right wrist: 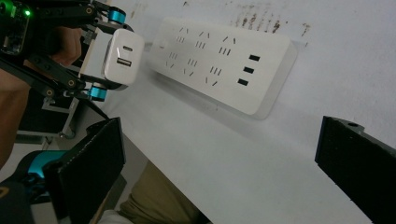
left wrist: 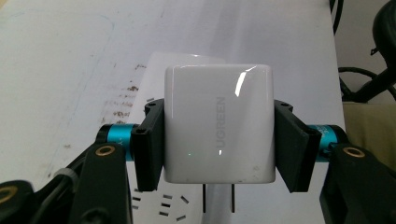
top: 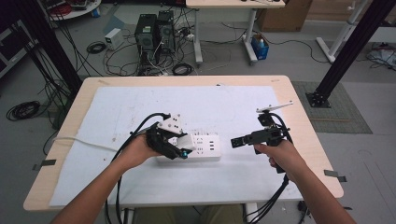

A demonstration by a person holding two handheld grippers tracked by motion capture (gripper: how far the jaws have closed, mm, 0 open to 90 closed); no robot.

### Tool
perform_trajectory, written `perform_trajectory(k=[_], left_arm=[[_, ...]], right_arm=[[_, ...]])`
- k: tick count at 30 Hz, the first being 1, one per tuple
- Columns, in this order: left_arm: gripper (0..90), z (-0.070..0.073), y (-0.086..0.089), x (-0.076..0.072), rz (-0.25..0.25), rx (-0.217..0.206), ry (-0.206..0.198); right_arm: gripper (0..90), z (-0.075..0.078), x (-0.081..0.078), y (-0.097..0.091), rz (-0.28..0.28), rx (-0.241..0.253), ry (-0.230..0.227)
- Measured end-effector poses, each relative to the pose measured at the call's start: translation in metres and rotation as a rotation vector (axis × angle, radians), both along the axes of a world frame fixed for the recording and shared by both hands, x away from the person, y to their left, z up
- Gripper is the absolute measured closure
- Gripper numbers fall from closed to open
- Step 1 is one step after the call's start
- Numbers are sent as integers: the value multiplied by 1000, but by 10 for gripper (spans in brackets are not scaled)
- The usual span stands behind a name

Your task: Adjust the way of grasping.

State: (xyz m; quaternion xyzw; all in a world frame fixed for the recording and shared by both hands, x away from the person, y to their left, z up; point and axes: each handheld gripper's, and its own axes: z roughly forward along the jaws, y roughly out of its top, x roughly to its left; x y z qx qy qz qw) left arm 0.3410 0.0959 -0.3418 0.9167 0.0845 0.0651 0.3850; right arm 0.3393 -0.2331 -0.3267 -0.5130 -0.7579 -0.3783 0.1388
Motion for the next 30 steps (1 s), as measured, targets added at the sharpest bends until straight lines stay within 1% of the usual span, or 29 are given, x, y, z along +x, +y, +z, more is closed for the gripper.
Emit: perform_trajectory(k=[2,4,5,6,8,10,11,12,14,15,20,22,24,26,28,30], left_arm=[[426,-1,-2,-1,-2,-9,6],[426,-1,-5,0,-15,-5,1],[426,-1,-6,0,-15,-11,-4],[426,-1,-7,-1,-17,-15,-5],[426,-1,-10,-1,-24,-17,-21],[426,-2,-12,-2,-25,-16,-13],[427,-3,-14,-1,-29,-17,-20],[427,-2,-15,-2,-30,-17,-17],[427,-2,-17,-2,-33,-29,-27],[426,-2,-18,-3,-35,-31,-23],[426,0,-26,-3,-52,-52,-37],[426,0,-30,-3,-60,-57,-39],[426,0,-34,-4,-65,-67,-41],[426,0,-37,-5,-65,-77,-41],[426,1,-38,-4,-70,-74,-43],[426,1,-41,-4,-68,-86,-48]], right_arm=[[10,0,0,0,-4,4,4],[10,0,0,1,-7,10,15],[10,0,0,1,-5,16,14],[10,0,-1,2,-9,19,23],[10,1,-1,4,-7,36,39],[10,1,-2,7,-3,48,45],[10,0,-2,9,3,51,49],[10,0,-2,11,4,51,54],[10,-1,-2,14,9,54,64],[10,-1,-2,16,10,60,69],[10,-2,1,24,17,84,88],[10,-2,1,27,20,85,103],[10,-3,2,30,19,84,108],[10,-3,2,32,19,95,114],[10,-3,2,33,19,96,116],[11,-2,2,34,16,100,125]])
